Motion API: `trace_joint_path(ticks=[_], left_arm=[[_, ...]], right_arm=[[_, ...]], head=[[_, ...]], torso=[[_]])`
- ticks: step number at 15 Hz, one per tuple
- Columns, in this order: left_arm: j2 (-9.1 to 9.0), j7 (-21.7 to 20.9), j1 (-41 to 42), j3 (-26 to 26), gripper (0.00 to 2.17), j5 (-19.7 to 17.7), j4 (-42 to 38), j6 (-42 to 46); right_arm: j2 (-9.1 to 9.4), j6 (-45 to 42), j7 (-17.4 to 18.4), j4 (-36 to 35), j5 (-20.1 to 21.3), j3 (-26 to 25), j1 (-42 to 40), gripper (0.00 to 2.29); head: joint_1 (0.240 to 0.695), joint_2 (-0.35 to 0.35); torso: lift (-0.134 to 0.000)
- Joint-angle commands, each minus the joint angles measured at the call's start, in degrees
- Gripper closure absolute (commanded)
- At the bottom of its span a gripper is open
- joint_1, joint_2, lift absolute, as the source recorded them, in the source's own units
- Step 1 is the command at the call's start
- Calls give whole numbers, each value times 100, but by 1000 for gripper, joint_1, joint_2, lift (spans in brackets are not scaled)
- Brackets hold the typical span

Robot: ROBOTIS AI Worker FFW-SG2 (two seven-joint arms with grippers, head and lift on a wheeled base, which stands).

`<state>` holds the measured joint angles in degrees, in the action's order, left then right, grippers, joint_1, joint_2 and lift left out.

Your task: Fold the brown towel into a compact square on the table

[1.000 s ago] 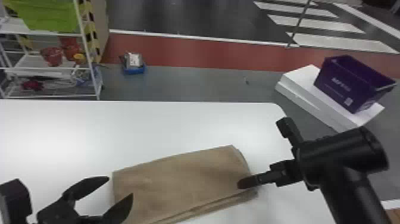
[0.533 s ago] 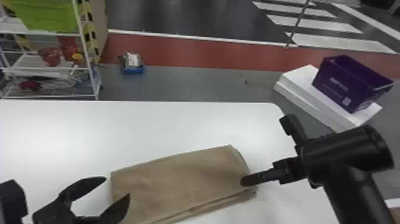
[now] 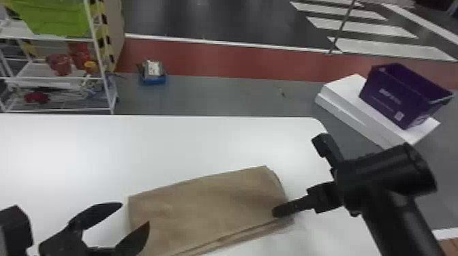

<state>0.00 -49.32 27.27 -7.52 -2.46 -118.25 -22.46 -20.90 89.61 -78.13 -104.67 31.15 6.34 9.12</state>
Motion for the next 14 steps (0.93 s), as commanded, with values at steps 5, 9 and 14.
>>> trace_joint_path(ticks=[5,9,14], left_arm=[[-15,-7,7,-22,144,0,4,18],[-15,-7,7,-22,144,-9,4,18],[-15,-7,7,-22,144,0,4,18]], right_arm=[[7,47,-19,113,58,121,28,937],[121,47,-19,157,-91,-300,116,1146],[77,47,-19,16,-320,-696,459,1146]], head=[[695,-182],[695,-185],[695,-199]], torso=[[-124],[-124],[-124]])
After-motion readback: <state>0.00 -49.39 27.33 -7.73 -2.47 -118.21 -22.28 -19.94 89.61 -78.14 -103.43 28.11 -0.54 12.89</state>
